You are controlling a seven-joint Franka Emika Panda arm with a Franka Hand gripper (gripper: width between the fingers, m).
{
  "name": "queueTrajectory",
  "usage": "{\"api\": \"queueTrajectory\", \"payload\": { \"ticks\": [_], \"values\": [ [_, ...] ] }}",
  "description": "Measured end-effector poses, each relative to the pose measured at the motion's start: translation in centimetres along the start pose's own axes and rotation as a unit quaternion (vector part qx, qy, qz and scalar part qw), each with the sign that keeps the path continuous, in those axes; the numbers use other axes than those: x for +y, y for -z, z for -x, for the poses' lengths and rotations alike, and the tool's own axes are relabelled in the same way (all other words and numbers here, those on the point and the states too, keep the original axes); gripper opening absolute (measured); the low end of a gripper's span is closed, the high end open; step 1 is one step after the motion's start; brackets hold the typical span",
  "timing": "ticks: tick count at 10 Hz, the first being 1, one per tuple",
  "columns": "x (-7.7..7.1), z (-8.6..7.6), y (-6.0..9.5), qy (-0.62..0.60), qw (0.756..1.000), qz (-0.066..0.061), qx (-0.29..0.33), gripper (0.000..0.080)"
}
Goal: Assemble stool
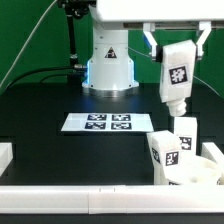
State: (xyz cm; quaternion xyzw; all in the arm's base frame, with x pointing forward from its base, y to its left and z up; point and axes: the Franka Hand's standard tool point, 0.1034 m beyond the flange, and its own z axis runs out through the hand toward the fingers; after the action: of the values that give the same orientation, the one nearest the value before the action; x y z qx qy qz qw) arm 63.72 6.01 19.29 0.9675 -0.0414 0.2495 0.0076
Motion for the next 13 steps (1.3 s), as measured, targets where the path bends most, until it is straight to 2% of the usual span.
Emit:
{"api": "queueTrajectory", "payload": {
  "ticks": [1,3,4,5,9,11,13],
  "values": [
    [-1.9,1.4,-0.5,0.042,0.999,0.007,-0.019,0.0325],
    [-3.5,2.9,-1.6,0.098,0.994,0.021,-0.042,0.0325],
    [-3.7,3.2,-2.1,0.117,0.992,0.021,-0.046,0.0325],
    [-3.2,2.9,-1.9,0.102,0.995,0.012,-0.014,0.0325],
    [-3.4,3.6,-2.4,0.107,0.994,0.014,-0.026,0.0325],
    [-4.9,5.0,-4.1,0.126,0.991,0.027,-0.034,0.0325],
    [-4.9,5.3,-5.1,0.149,0.987,0.043,-0.036,0.0325]
  ]
}}
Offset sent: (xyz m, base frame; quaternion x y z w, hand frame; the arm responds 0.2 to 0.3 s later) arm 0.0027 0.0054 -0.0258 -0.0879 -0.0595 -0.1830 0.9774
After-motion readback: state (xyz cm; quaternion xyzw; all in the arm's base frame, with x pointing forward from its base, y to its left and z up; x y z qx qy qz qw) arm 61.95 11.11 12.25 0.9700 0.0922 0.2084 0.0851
